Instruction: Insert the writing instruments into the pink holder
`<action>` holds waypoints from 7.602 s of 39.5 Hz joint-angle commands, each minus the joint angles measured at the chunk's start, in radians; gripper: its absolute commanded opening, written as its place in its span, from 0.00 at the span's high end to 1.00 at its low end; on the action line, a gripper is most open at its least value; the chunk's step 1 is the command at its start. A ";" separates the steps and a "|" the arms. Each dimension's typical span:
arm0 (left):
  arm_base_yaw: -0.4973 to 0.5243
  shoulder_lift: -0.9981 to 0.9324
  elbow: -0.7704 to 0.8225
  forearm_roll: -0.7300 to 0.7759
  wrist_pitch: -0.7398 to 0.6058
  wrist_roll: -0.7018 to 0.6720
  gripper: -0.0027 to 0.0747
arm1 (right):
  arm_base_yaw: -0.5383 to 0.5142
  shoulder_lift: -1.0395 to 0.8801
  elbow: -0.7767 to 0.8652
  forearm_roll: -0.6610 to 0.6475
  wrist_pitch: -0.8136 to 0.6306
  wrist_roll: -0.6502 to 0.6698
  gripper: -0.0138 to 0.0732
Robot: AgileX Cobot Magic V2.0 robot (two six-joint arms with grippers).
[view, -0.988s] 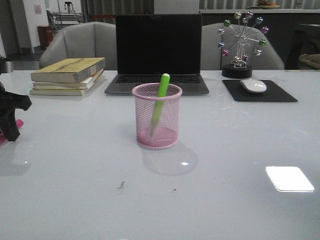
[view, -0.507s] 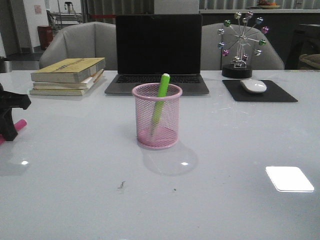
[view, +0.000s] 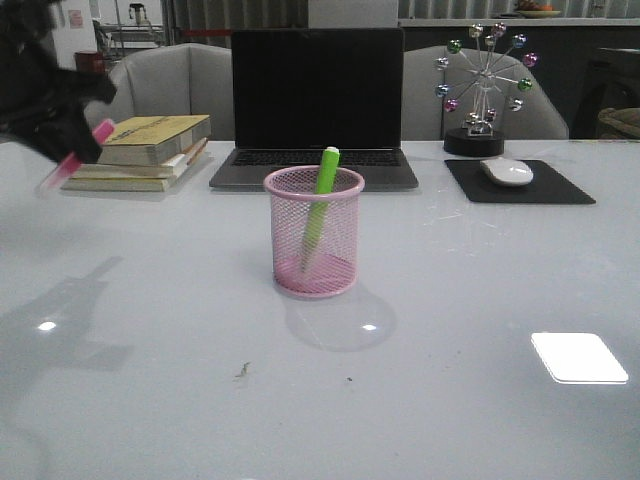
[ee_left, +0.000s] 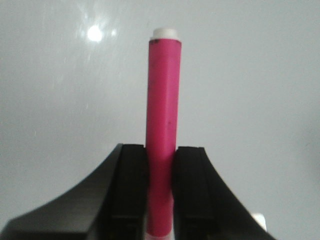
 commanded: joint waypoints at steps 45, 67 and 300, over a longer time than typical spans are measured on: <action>-0.585 -0.108 0.418 0.122 -1.547 -0.210 0.83 | -0.007 -0.006 -0.029 0.018 -0.070 -0.007 0.49; -0.585 -0.078 0.589 0.218 -1.684 -0.343 0.83 | -0.007 -0.006 -0.029 0.018 -0.070 -0.007 0.49; -0.091 -1.402 0.887 0.525 -0.316 -0.387 0.56 | -0.007 -0.104 -0.029 -0.117 -0.094 0.161 0.78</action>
